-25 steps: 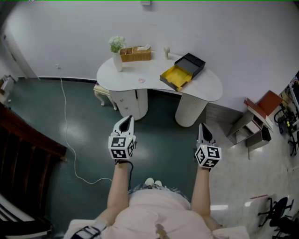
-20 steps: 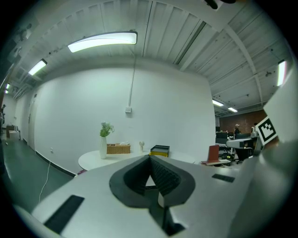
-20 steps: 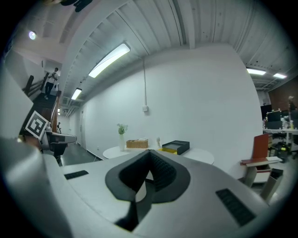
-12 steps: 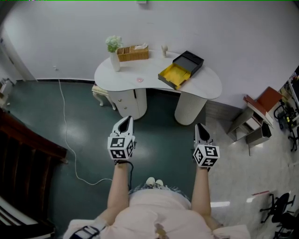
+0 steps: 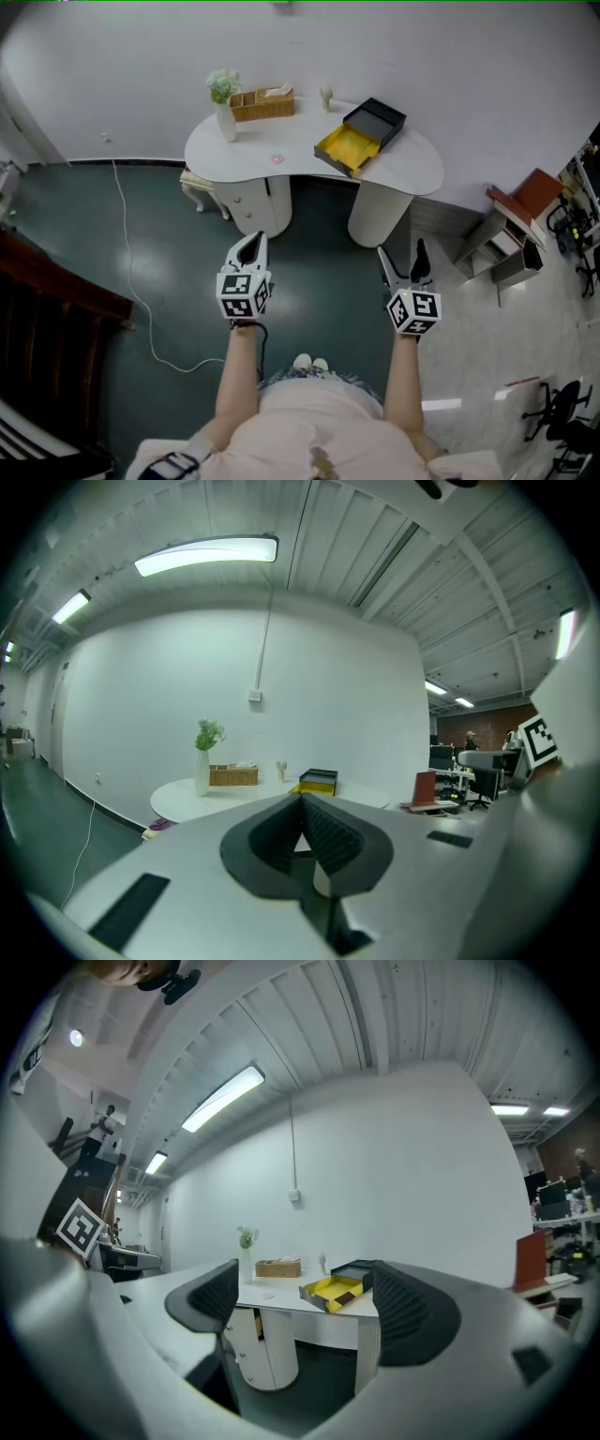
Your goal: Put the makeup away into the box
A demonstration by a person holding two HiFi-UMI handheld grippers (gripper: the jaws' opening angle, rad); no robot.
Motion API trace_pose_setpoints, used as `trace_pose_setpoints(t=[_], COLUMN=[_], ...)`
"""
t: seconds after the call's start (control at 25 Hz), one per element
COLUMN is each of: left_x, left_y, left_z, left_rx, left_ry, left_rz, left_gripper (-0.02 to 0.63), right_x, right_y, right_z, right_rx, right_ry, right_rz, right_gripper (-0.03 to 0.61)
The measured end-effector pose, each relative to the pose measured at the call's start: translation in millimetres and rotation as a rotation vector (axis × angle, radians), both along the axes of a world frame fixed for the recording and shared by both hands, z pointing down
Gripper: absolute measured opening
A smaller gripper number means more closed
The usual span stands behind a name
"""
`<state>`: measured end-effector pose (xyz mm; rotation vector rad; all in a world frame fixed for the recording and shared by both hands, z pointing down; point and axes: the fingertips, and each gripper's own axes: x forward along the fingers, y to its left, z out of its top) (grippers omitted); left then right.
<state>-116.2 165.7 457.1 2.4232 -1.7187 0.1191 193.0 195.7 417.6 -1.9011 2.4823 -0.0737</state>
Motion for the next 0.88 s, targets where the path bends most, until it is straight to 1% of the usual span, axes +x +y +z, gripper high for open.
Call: trace_pose_setpoints(t=[0.12, 0.24, 0.56, 0.88], left_x=[-1.1, -1.7, -6.0, 5.1], left_y=[-2.3, -4.4, -16.3, -32.7], left_z=[2.2, 3.3, -0.5, 6.0], left_rx=[-0.004, -0.004, 0.016, 0.011], left_ry=[0.001, 0.0, -0.005, -0.016], left_rz=[0.005, 0.014, 0.034, 0.061], left_gripper=[0.026, 0.026, 0.026, 0.026], right_x=[-2.1, -2.1, -4.5, 9.4], right_y=[-1.1, -1.3, -2.5, -10.5], right_z=[6.0, 7.8, 8.4, 21.5], right_rx=[-0.017, -0.018, -0.005, -0.02], right_ry=[-0.013, -0.017, -0.017, -0.028], right_rz=[0.006, 0.019, 0.051, 0.084], right_gripper=[0.469, 0.482, 0.485, 0.485])
